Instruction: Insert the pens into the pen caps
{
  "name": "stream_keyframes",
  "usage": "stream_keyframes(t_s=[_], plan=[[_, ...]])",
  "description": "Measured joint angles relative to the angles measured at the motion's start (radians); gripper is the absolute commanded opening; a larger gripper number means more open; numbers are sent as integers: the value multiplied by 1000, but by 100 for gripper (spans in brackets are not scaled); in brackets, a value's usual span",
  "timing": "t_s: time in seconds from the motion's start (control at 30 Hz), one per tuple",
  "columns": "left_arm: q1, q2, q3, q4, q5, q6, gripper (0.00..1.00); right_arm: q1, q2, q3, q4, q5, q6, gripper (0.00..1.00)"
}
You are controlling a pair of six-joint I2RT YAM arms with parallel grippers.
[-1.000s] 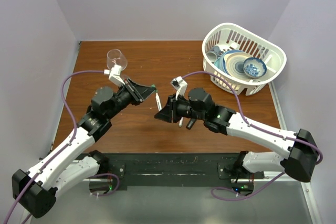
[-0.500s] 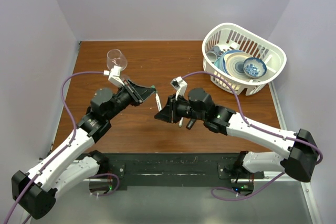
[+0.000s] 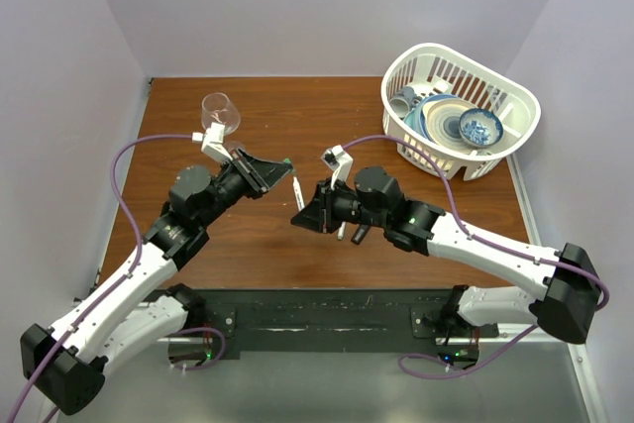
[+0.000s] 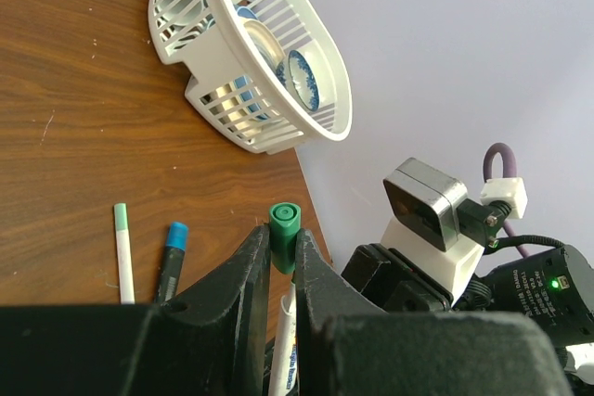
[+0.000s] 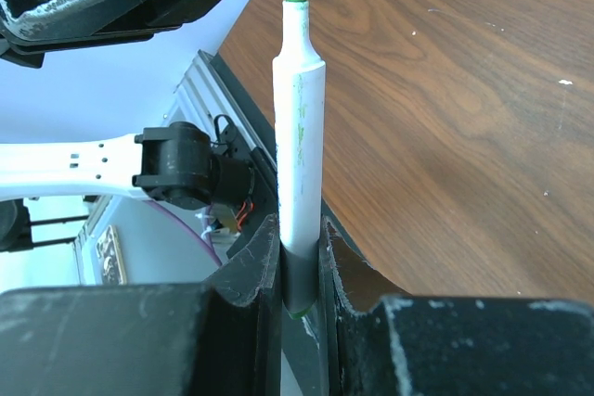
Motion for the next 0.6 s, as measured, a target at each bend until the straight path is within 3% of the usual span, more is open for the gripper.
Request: stream_keyframes(t_s=[0.6], plan=[[0,-13,0,7,38,1,0,0,14,0,6,0,7,0]])
